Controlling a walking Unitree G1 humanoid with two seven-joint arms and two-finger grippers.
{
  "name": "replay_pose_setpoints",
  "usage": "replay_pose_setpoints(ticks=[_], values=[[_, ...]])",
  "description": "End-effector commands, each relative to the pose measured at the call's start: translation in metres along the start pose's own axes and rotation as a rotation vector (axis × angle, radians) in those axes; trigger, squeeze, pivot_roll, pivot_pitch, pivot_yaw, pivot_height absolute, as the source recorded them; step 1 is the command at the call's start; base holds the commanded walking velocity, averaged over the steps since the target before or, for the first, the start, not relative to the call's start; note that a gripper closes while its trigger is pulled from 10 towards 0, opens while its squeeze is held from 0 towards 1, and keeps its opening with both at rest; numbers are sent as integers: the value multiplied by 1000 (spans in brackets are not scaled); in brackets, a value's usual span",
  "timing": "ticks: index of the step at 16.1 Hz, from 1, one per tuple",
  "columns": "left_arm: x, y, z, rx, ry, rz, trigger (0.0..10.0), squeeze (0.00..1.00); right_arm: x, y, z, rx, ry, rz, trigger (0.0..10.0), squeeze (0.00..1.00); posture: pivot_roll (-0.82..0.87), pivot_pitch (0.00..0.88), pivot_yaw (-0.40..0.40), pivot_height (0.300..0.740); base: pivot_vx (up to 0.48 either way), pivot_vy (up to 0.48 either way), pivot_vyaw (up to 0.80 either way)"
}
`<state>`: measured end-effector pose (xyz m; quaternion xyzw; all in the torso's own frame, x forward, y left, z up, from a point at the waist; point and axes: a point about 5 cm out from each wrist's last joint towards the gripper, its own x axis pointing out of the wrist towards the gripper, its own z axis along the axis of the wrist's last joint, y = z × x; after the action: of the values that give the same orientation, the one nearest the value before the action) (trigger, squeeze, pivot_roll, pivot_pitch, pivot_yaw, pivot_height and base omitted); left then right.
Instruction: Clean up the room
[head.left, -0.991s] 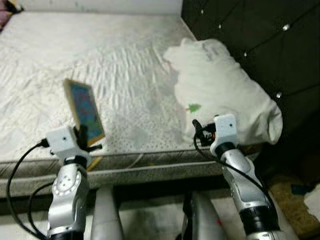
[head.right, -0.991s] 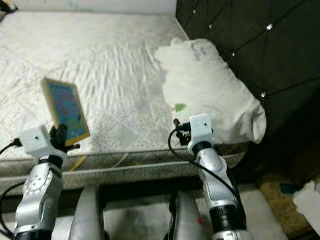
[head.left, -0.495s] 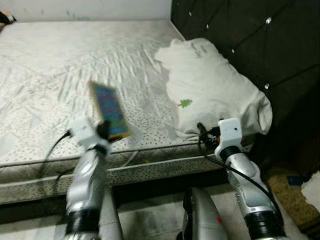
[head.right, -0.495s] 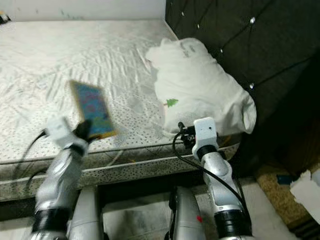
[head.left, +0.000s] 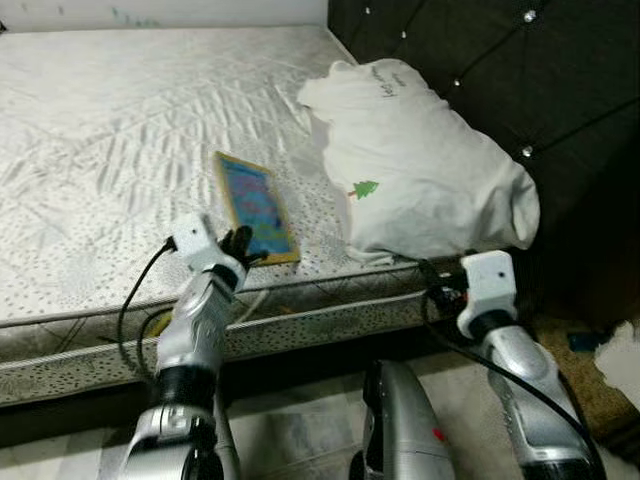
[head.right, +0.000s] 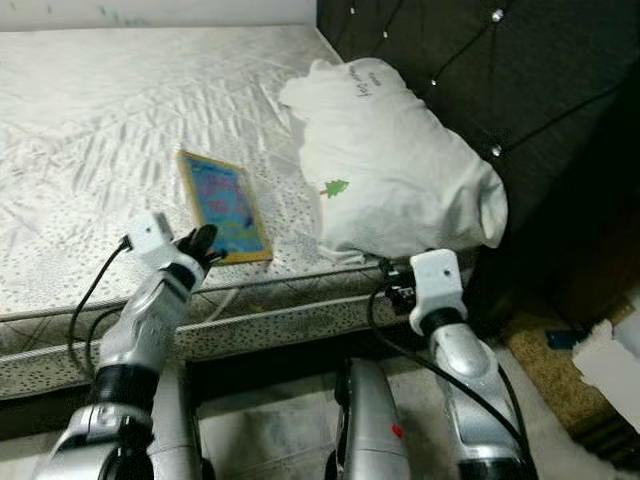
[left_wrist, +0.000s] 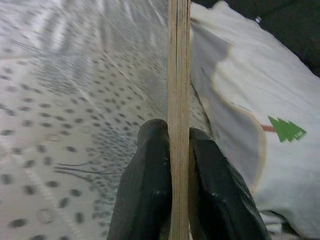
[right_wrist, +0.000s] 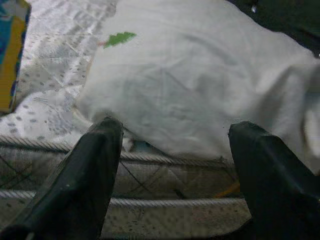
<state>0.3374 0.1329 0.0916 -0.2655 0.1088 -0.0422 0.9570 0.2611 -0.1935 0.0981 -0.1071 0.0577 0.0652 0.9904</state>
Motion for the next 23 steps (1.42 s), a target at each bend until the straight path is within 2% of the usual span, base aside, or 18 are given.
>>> replay_pose_setpoints(ticks=[1, 3, 6, 9, 11, 15, 16, 19, 23], values=[[5, -8, 0, -22, 17, -45, 10000, 0, -6, -10, 5, -16, -4, -19, 10000, 0, -146, 53, -61, 506, 0, 0, 0], [12, -11, -4, -131, 62, -72, 10000, 0, -19, -18, 5, -49, 6, -38, 10000, 0, -186, 70, -59, 506, 0, 0, 0], [22, -21, -10, -220, 148, -83, 10000, 0, -36, -27, 8, -86, 22, -55, 10000, 0, -239, 102, -60, 506, 0, 0, 0], [27, -31, -18, -250, 242, -102, 10000, 0, -55, -30, 15, -137, 42, -40, 10000, 0, -269, 143, -78, 506, 0, 0, 0], [27, -30, -24, -253, 278, -88, 10000, 0, -59, -30, 17, -148, 50, -25, 10000, 0, -266, 159, -86, 506, 0, 0, 0], [23, -29, -35, -285, 323, -45, 10000, 0, -57, -27, 17, -152, 65, -13, 10000, 0, -241, 167, -90, 506, 0, 0, 0], [20, -25, -38, -290, 332, -39, 10000, 0, -55, -26, 17, -151, 68, -11, 10000, 0, -235, 168, -92, 506, 0, 0, 0], [16, 4, -40, -258, 360, 12, 10000, 0, -50, -25, 18, -150, 69, -6, 10000, 0, -229, 161, -96, 506, 0, 0, 0], [15, 20, -34, -205, 380, 39, 10000, 0, -45, -25, 19, -150, 61, -13, 10000, 0, -230, 149, -91, 506, 0, 0, 0]])
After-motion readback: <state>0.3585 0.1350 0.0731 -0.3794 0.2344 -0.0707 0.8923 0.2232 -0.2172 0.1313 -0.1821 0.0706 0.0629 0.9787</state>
